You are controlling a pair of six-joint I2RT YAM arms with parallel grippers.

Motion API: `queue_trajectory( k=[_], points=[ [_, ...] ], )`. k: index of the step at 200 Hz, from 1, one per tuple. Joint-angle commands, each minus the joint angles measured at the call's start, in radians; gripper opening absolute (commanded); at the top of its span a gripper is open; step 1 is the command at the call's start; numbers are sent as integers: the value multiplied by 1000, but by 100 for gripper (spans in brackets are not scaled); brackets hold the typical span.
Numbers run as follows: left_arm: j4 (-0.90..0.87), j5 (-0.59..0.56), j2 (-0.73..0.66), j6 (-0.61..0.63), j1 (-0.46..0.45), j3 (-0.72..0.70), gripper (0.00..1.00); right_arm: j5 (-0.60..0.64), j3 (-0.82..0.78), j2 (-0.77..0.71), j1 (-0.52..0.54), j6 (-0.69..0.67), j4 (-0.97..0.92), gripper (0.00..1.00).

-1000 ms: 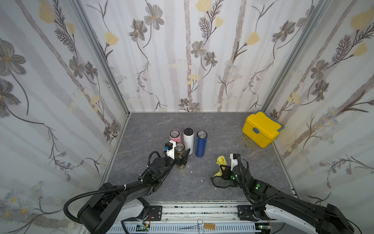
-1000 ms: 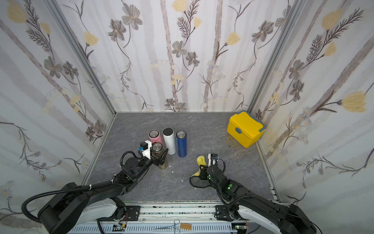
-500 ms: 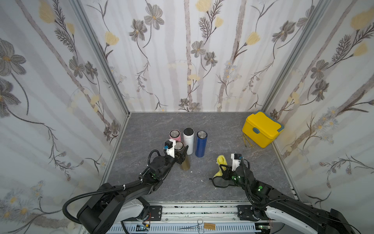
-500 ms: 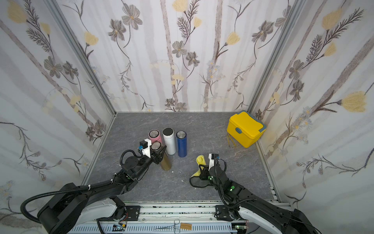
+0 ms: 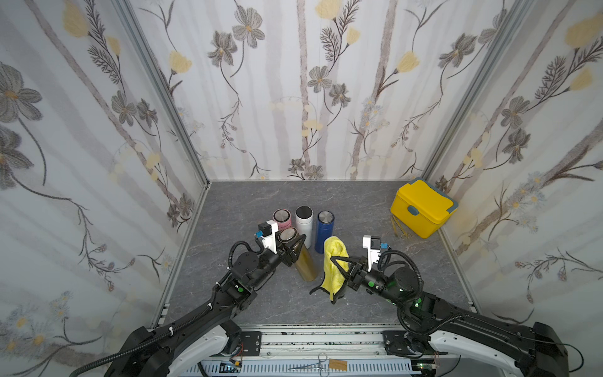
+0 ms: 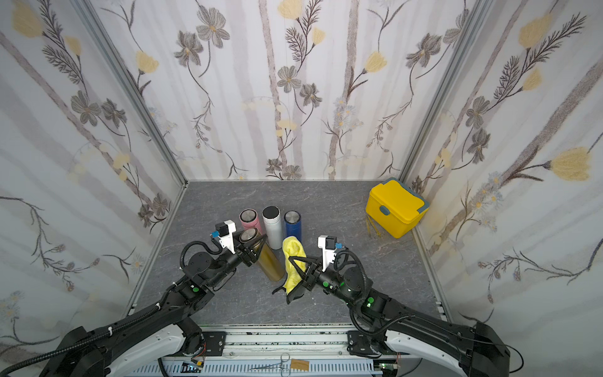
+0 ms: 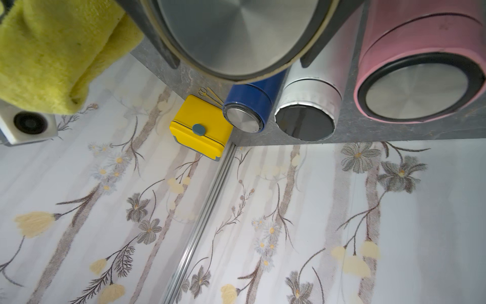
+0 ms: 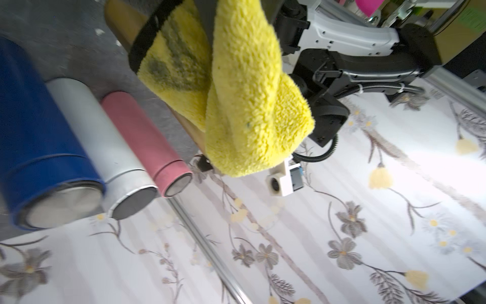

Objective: Wipe the surface of the thermos
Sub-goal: Pick up the thermos from the center of the board, then wipe the dirt from the surface of the thermos.

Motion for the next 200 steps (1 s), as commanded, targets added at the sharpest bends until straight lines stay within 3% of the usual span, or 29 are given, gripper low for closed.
queue_trajectory(
  k=[1, 65, 103, 146, 173, 200],
  points=[
    [52, 32, -6, -48, -29, 9, 0, 4, -7, 81, 8, 17, 191, 0],
    [125, 0, 19, -20, -104, 18, 0, -5, -183, 301, 32, 81, 493, 0],
    [183, -41, 50, 41, -150, 15, 0, -1, -185, 353, 48, 100, 547, 0],
    [218, -117, 60, 104, -236, 9, 0, 21, -60, 284, 48, 81, 431, 0],
    [210, -117, 40, 102, -241, 13, 0, 80, -128, 285, 48, 119, 470, 0],
    [208, -132, 17, 86, -242, 8, 0, 99, -241, 392, 48, 189, 631, 0]
  ],
)
